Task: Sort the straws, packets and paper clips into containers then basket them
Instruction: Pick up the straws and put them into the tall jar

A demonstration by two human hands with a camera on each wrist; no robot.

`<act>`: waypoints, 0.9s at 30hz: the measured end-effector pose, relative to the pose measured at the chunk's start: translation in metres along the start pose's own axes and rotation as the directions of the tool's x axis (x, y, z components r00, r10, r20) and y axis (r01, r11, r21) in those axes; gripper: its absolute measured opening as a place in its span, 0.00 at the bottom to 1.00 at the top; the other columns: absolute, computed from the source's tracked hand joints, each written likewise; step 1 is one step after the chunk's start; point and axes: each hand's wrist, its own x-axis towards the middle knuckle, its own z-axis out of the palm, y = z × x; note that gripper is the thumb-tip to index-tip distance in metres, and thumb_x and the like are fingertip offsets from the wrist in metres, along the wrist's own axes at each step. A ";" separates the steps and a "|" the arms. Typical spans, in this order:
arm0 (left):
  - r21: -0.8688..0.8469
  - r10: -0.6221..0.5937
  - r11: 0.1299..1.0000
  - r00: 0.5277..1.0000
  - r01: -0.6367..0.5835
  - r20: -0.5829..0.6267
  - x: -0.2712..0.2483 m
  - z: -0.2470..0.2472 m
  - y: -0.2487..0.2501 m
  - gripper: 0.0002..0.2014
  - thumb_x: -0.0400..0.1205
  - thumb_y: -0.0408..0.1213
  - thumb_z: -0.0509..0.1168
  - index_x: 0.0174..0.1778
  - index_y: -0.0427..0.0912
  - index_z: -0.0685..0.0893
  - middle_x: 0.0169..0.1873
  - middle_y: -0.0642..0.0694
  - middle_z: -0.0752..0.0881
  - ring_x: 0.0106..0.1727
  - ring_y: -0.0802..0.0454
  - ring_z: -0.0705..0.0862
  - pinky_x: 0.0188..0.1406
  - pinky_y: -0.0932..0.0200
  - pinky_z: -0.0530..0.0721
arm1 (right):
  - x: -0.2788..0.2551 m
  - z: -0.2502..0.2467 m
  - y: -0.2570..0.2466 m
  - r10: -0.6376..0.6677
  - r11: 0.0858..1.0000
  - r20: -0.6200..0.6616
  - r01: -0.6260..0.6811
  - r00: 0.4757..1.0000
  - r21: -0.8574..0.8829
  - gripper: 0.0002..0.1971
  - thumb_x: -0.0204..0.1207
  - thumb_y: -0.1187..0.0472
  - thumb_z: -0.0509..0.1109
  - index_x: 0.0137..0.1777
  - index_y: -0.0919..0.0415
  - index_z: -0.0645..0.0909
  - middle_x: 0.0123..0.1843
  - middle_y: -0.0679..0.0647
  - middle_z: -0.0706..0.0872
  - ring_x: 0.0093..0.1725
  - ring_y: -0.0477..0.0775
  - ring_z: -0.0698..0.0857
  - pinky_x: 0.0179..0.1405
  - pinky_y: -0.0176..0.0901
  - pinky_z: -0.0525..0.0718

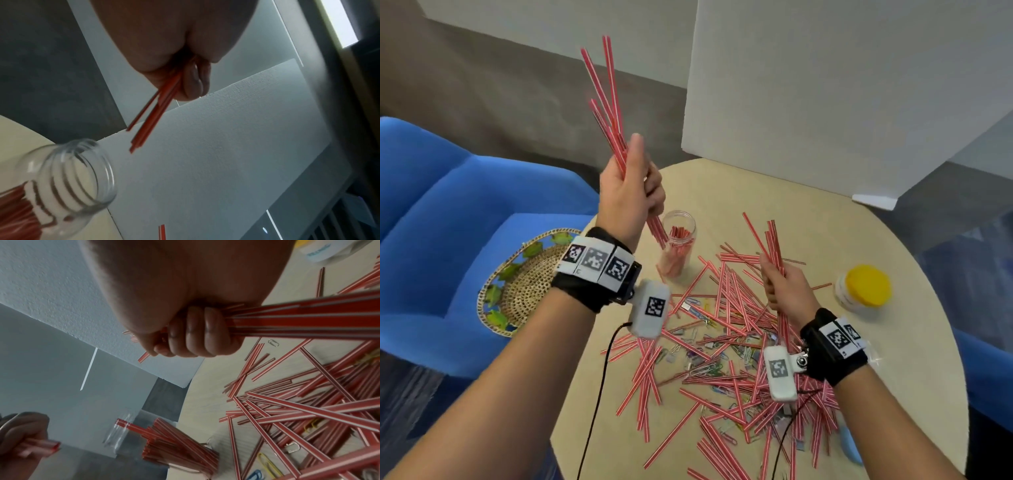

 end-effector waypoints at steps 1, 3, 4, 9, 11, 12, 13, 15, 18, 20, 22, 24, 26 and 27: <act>-0.008 0.008 1.000 1.000 -0.008 0.029 0.007 -0.001 0.000 0.21 0.90 0.47 0.52 0.32 0.45 0.63 0.24 0.50 0.64 0.19 0.56 0.62 0.19 0.66 0.61 | -0.001 0.002 0.001 0.009 1.000 0.005 -0.009 1.000 0.002 0.19 0.80 0.39 0.64 0.40 0.54 0.73 0.27 0.45 0.66 0.24 0.45 0.63 0.23 0.38 0.63; -0.019 0.020 1.000 0.997 -0.018 0.070 0.018 -0.002 -0.004 0.18 0.91 0.46 0.52 0.36 0.45 0.63 0.25 0.49 0.65 0.20 0.56 0.63 0.19 0.65 0.62 | -0.001 0.007 0.003 0.023 1.000 0.006 -0.023 1.000 -0.002 0.19 0.81 0.40 0.64 0.40 0.55 0.73 0.26 0.44 0.67 0.23 0.44 0.63 0.23 0.37 0.63; -0.021 0.022 1.000 0.996 -0.020 0.083 0.021 -0.002 -0.006 0.17 0.91 0.46 0.52 0.37 0.44 0.63 0.26 0.49 0.65 0.20 0.57 0.64 0.19 0.65 0.62 | -0.001 0.009 0.004 0.029 1.000 0.008 -0.029 1.000 -0.011 0.18 0.81 0.40 0.63 0.40 0.55 0.73 0.26 0.43 0.68 0.23 0.43 0.64 0.23 0.36 0.64; 0.033 -0.004 0.999 0.991 -0.001 0.130 0.034 0.007 -0.020 0.13 0.90 0.44 0.54 0.40 0.46 0.65 0.26 0.50 0.66 0.23 0.55 0.64 0.20 0.62 0.61 | -0.002 0.016 0.005 0.036 0.998 0.024 -0.035 0.999 -0.046 0.18 0.83 0.42 0.61 0.40 0.55 0.73 0.27 0.44 0.68 0.23 0.42 0.65 0.21 0.33 0.67; 0.101 -0.007 0.995 0.985 -0.010 0.171 0.036 0.008 -0.028 0.12 0.90 0.44 0.54 0.41 0.47 0.66 0.27 0.49 0.66 0.25 0.55 0.64 0.22 0.60 0.61 | -0.002 0.017 0.003 0.024 0.999 0.018 -0.024 1.000 -0.025 0.18 0.83 0.42 0.61 0.39 0.55 0.72 0.27 0.44 0.67 0.22 0.43 0.65 0.21 0.33 0.66; 0.137 -0.015 0.991 0.980 -0.013 0.199 0.036 0.007 -0.034 0.12 0.90 0.43 0.54 0.41 0.47 0.67 0.27 0.49 0.66 0.26 0.54 0.64 0.23 0.60 0.62 | -0.001 0.016 0.002 0.013 1.000 0.013 -0.013 1.000 -0.003 0.19 0.82 0.42 0.62 0.38 0.56 0.71 0.27 0.44 0.67 0.22 0.43 0.64 0.21 0.33 0.66; 0.171 -0.027 0.985 0.974 -0.012 0.223 0.035 0.006 -0.040 0.11 0.90 0.43 0.54 0.41 0.47 0.68 0.28 0.49 0.66 0.26 0.54 0.64 0.24 0.60 0.62 | -0.001 0.015 -0.002 0.001 1.000 0.006 -0.001 1.000 0.019 0.19 0.82 0.42 0.62 0.37 0.56 0.70 0.27 0.45 0.66 0.23 0.44 0.63 0.20 0.34 0.65; 0.246 -0.036 0.969 0.965 -0.029 0.259 0.033 0.003 -0.051 0.11 0.90 0.44 0.55 0.42 0.48 0.69 0.29 0.50 0.67 0.28 0.53 0.66 0.27 0.60 0.67 | 0.001 0.012 -0.011 -0.028 0.998 -0.007 0.029 1.000 0.052 0.20 0.83 0.42 0.62 0.36 0.55 0.69 0.26 0.44 0.65 0.23 0.45 0.62 0.20 0.35 0.63; 0.451 0.017 0.877 0.950 -0.163 0.311 0.030 -0.003 -0.064 0.10 0.88 0.48 0.54 0.41 0.52 0.72 0.31 0.55 0.73 0.33 0.54 0.72 0.38 0.55 0.75 | 0.002 0.008 -0.030 -0.081 0.993 -0.029 0.083 0.996 0.083 0.20 0.84 0.43 0.61 0.34 0.54 0.68 0.25 0.44 0.64 0.23 0.46 0.61 0.20 0.36 0.62; 0.570 0.022 0.793 0.945 -0.215 0.327 0.028 -0.006 -0.068 0.11 0.88 0.48 0.54 0.42 0.50 0.75 0.33 0.56 0.76 0.37 0.58 0.76 0.45 0.56 0.77 | 0.003 0.008 -0.041 -0.116 0.989 -0.043 0.119 0.992 0.092 0.20 0.85 0.44 0.60 0.34 0.54 0.67 0.25 0.45 0.64 0.23 0.46 0.60 0.21 0.37 0.61; 0.634 0.038 0.731 0.942 -0.253 0.332 0.028 -0.011 -0.071 0.16 0.88 0.48 0.52 0.42 0.42 0.77 0.36 0.53 0.78 0.41 0.54 0.78 0.50 0.48 0.78 | 0.005 0.010 -0.049 -0.140 0.983 -0.043 0.144 0.989 0.110 0.20 0.85 0.45 0.60 0.34 0.55 0.67 0.26 0.46 0.64 0.24 0.46 0.60 0.21 0.38 0.61; 0.655 0.058 0.706 0.943 -0.270 0.327 0.029 -0.017 -0.073 0.19 0.87 0.50 0.51 0.43 0.39 0.77 0.40 0.46 0.80 0.46 0.47 0.79 0.56 0.39 0.77 | 0.009 0.012 -0.053 -0.151 0.981 -0.037 0.154 0.988 0.117 0.20 0.86 0.45 0.59 0.34 0.55 0.67 0.26 0.45 0.64 0.23 0.47 0.60 0.21 0.38 0.61; 0.635 0.061 0.727 0.946 -0.260 0.318 0.029 -0.022 -0.075 0.18 0.87 0.51 0.51 0.45 0.41 0.78 0.43 0.45 0.81 0.50 0.46 0.79 0.60 0.36 0.75 | 0.012 0.015 -0.054 -0.159 0.981 -0.023 0.161 0.987 0.110 0.21 0.86 0.45 0.59 0.34 0.55 0.67 0.26 0.45 0.64 0.23 0.47 0.60 0.21 0.39 0.61; 0.625 0.064 0.735 0.945 -0.263 0.322 0.028 -0.024 -0.076 0.16 0.87 0.50 0.52 0.45 0.45 0.79 0.45 0.47 0.81 0.52 0.48 0.79 0.62 0.36 0.75 | 0.013 0.017 -0.053 -0.165 0.980 -0.015 0.165 0.986 0.107 0.21 0.86 0.45 0.59 0.34 0.55 0.67 0.26 0.46 0.64 0.24 0.47 0.60 0.21 0.39 0.61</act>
